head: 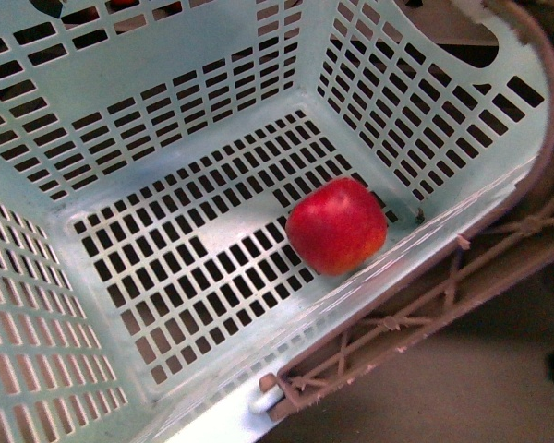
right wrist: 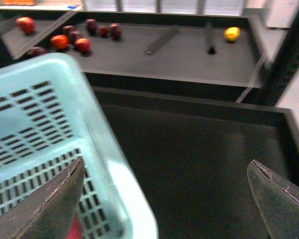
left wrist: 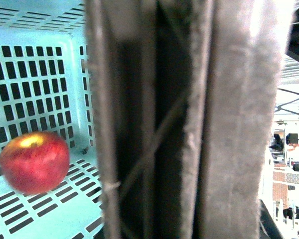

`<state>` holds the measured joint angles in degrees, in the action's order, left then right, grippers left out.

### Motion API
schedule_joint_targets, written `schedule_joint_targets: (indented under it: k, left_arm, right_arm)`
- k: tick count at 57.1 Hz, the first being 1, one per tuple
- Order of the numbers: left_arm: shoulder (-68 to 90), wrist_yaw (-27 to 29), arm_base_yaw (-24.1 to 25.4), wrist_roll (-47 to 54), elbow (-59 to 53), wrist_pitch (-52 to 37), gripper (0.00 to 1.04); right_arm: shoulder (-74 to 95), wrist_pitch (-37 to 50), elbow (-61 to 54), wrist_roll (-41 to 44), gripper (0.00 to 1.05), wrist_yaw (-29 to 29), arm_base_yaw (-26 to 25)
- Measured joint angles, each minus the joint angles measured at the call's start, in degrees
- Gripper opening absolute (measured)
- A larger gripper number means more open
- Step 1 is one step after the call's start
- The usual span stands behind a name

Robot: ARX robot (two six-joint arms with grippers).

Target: Pick apple with right arm and hold basket with left

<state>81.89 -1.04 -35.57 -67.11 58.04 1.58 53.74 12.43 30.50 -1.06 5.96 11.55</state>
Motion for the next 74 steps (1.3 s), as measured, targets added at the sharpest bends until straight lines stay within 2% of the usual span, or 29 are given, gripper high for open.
schedule_joint_targets:
  k: [9,12,17,43,74]
  left_arm:
    - [0.0,-0.7,0.0,-0.2,0.0,0.0,0.14]
    - [0.0,-0.8,0.0,-0.4,0.0,0.0,0.14]
    - [0.0,-0.8,0.0,-0.4,0.0,0.0,0.14]
    - [0.0,-0.9,0.0,-0.3,0.0,0.0,0.14]
    - [0.0,-0.6,0.0,-0.5,0.0,0.0,0.14]
  right_arm:
    - [-11.6,-9.2,-2.4,0.2,0.95,3.1,-9.8]
    - [-14.5,-0.4,-6.9,0.4,0.84,-3.1,-11.4]
    - [-16.4,5.1,-10.5,0.7,0.72,-6.1,-11.3]
    - [-25.2,7.1,-21.9,0.8,0.02,-5.9,-11.5]
    - [-36.4,2.0,-27.8,0.9,0.02,-5.9,-11.5]
